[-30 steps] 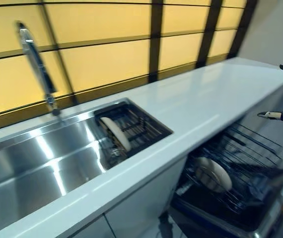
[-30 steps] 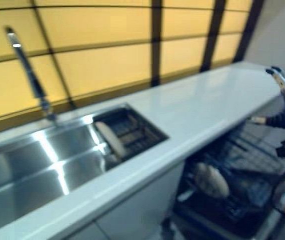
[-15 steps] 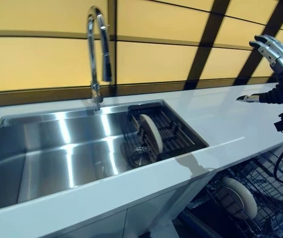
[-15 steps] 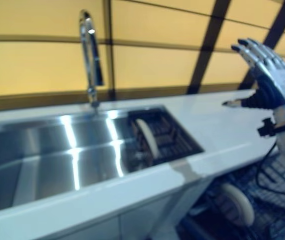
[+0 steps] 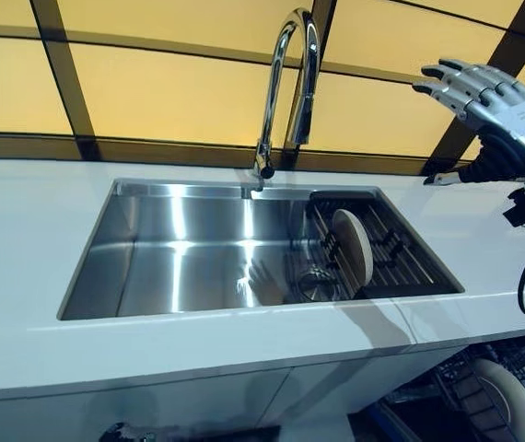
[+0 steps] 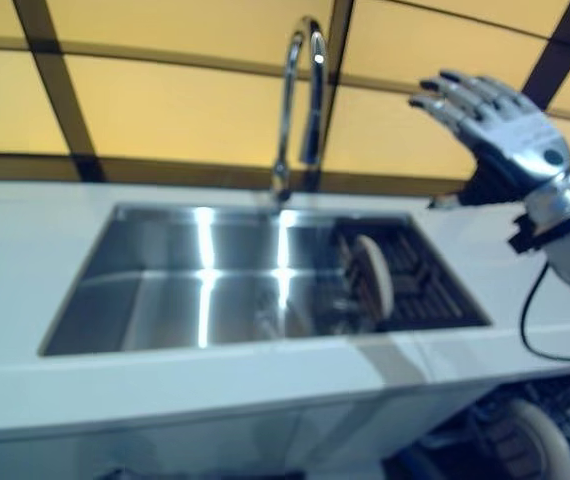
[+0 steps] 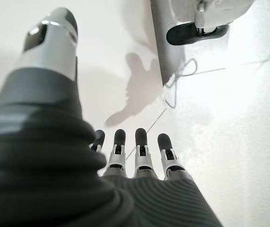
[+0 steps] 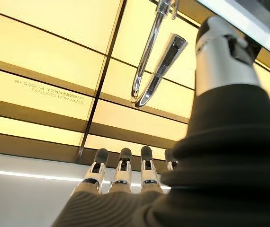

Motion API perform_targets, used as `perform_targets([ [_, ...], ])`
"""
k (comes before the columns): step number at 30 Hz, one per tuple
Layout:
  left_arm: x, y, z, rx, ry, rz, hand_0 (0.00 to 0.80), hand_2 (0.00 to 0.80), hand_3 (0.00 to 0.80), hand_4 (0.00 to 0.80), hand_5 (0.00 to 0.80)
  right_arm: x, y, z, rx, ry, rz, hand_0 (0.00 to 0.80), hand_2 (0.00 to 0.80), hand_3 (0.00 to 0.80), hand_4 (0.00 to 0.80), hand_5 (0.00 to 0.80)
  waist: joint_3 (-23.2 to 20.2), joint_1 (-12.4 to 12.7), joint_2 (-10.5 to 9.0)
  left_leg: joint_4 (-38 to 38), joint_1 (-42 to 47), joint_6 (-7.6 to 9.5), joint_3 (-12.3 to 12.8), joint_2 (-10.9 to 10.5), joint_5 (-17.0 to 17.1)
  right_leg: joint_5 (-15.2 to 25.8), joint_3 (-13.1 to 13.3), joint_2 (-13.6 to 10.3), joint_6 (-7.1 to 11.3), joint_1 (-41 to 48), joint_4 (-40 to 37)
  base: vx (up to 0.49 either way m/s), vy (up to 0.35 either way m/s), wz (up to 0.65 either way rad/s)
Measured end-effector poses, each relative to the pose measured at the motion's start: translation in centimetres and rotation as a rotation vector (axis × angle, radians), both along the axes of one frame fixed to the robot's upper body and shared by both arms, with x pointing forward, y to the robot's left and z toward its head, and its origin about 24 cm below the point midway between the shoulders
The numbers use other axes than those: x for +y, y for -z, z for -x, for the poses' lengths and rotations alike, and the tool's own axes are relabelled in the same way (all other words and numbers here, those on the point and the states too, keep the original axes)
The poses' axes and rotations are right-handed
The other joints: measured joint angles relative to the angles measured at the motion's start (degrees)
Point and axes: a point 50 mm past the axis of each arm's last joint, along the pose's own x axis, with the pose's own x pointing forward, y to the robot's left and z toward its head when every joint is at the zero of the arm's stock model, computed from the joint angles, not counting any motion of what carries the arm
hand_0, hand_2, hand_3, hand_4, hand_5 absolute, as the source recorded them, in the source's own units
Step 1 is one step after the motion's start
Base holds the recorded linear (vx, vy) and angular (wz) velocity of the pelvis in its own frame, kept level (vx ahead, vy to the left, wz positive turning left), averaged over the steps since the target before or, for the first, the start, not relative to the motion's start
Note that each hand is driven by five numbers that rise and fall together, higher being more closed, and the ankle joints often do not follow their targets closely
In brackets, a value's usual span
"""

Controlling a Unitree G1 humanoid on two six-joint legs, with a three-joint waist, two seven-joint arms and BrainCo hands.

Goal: Take plates into dishwasher

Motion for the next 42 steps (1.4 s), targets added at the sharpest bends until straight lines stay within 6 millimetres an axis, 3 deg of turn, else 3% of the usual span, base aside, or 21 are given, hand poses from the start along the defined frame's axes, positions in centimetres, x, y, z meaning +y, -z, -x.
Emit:
perform_targets([
  [1, -0.4, 0.1, 0.1, -0.003, 0.001, 0.010, 0.000, 0.000, 0.000, 0.000, 0.000, -0.2, 0.1, 0.0, -0.004, -0.001, 0.000, 0.000, 0.000, 0.000, 0.000, 0.000, -0.3, 0.3, -0.61, -2.3, 1.5, -0.52, -0.8, -0.3, 0.8, 1.8, -1.2, -0.2, -2.61, 0.8, -0.2, -0.062, -0.169, 1.01],
  [3, -0.6, 0.2, 0.2, 0.000, 0.001, 0.018, 0.000, 0.000, 0.000, 0.000, 0.000, -0.4, 0.2, -0.2, -0.001, 0.006, 0.001, 0.000, 0.000, 0.000, 0.000, 0.000, -0.6, 1.2, -1.65, -1.4, 2.7, -1.55, -0.3, -0.5, 1.1, 2.6, -2.9, -1.1, -4.41, 1.3, -2.0, 0.018, -0.108, 0.55],
  [4, -0.8, 0.5, 0.6, 0.021, -0.004, 0.026, 0.000, 0.000, 0.000, 0.000, 0.000, -0.4, 0.0, -0.4, -0.004, 0.010, 0.014, 0.000, 0.000, 0.000, 0.000, 0.000, -0.8, 2.2, -1.15, 2.3, 2.8, -2.94, 0.2, -0.4, -0.1, 2.9, -4.3, -0.9, -4.43, 2.3, -4.1, 0.035, -0.082, 0.34],
  [5, -0.8, 0.7, 1.3, 0.039, -0.010, 0.031, 0.000, 0.000, 0.000, 0.000, 0.000, -0.3, -0.2, -0.5, -0.009, 0.010, 0.031, 0.000, 0.000, 0.000, 0.000, 0.000, -1.4, 2.4, 0.22, 1.6, 4.3, -4.27, 0.6, 0.9, -3.5, 3.5, -5.0, 0.3, -3.89, 3.5, -5.9, 0.009, -0.058, 0.59],
  [7, -0.5, 0.7, 1.7, 0.053, -0.015, 0.023, 0.000, 0.000, 0.000, 0.000, 0.000, 0.1, -0.3, -0.7, -0.007, 0.004, 0.077, 0.000, 0.000, 0.000, 0.000, 0.000, -1.5, 2.1, -0.32, -2.8, 6.3, -4.14, 1.5, 1.3, -1.3, 6.6, -4.8, 0.5, -4.54, 4.3, -6.7, -0.011, -0.042, 0.65],
  [8, -0.7, 0.9, 2.0, 0.062, -0.017, 0.031, 0.000, 0.000, 0.000, 0.000, 0.000, 0.4, -0.2, -0.9, -0.002, -0.002, 0.105, 0.000, 0.000, 0.000, 0.000, 0.000, -1.6, 2.5, -0.63, -3.8, 7.2, -4.44, 1.6, 1.3, -1.0, 7.5, -4.6, 0.5, -5.92, 4.9, -6.9, -0.020, -0.039, 0.22],
  [9, -1.0, 1.1, 2.4, 0.071, -0.020, 0.041, 0.000, 0.000, 0.000, 0.000, 0.000, 1.1, -0.1, -1.1, -0.007, -0.015, 0.157, 0.000, 0.000, 0.000, 0.000, 0.000, -1.7, 4.2, -0.55, -4.2, 8.0, -4.73, 1.8, 1.5, -0.9, 7.5, -4.8, 0.7, -6.20, 5.8, -7.6, -0.018, -0.041, 0.08],
  [18, -1.2, 1.2, 2.9, 0.062, -0.028, 0.047, 0.000, 0.000, 0.000, 0.000, 0.000, 4.9, -1.4, -1.4, -0.080, -0.106, 0.425, 0.000, 0.000, 0.000, 0.000, 0.000, -1.7, 8.6, -0.58, -5.4, 9.8, -5.07, 0.6, 1.8, -0.9, 6.4, -6.7, 1.1, -6.98, 7.8, -7.6, -0.014, -0.043, 0.09],
  [25, -1.0, 1.0, 2.8, 0.038, -0.043, 0.049, 0.000, 0.000, 0.000, 0.000, 0.000, 6.6, 0.0, -2.0, -0.035, -0.164, 0.624, 0.000, 0.000, 0.000, 0.000, 0.000, -1.9, 9.8, -0.87, -5.2, 10.1, -5.50, -0.4, 1.9, -1.2, 5.7, -8.2, 1.1, -6.81, 8.9, -7.6, -0.017, -0.026, 0.11],
  [30, -0.8, 1.1, 3.5, 0.052, -0.055, 0.050, 0.000, 0.000, 0.000, 0.000, 0.000, 5.7, 1.7, -3.1, 0.034, -0.136, 0.740, 0.000, 0.000, 0.000, 0.000, 0.000, -2.0, 10.6, -0.99, -5.2, 9.9, -5.46, -0.7, 1.8, -1.1, 5.6, -8.7, 0.9, -6.87, 9.1, -7.6, -0.012, -0.009, 0.06],
  [36, -0.7, 1.2, 4.2, 0.067, -0.063, 0.047, 0.000, 0.000, 0.000, 0.000, 0.000, 3.7, 2.3, -4.0, 0.018, -0.070, 0.814, 0.000, 0.000, 0.000, 0.000, 0.000, -2.0, 10.5, -0.99, -5.2, 10.0, -5.40, -1.3, 1.7, -1.0, 5.3, -9.3, 0.9, -6.86, 9.3, -7.6, -0.015, -0.003, 0.06],
  [42, -0.4, 1.1, 4.3, 0.058, -0.085, 0.045, 0.000, 0.000, 0.000, 0.000, 0.000, 1.5, 2.0, -3.6, 0.024, -0.011, 0.878, 0.000, 0.000, 0.000, 0.000, 0.000, -2.0, 10.1, -0.95, -5.3, 10.0, -5.40, -1.5, 1.7, -1.0, 5.2, -9.5, 0.9, -6.84, 9.4, -7.6, -0.004, 0.004, 0.01],
])
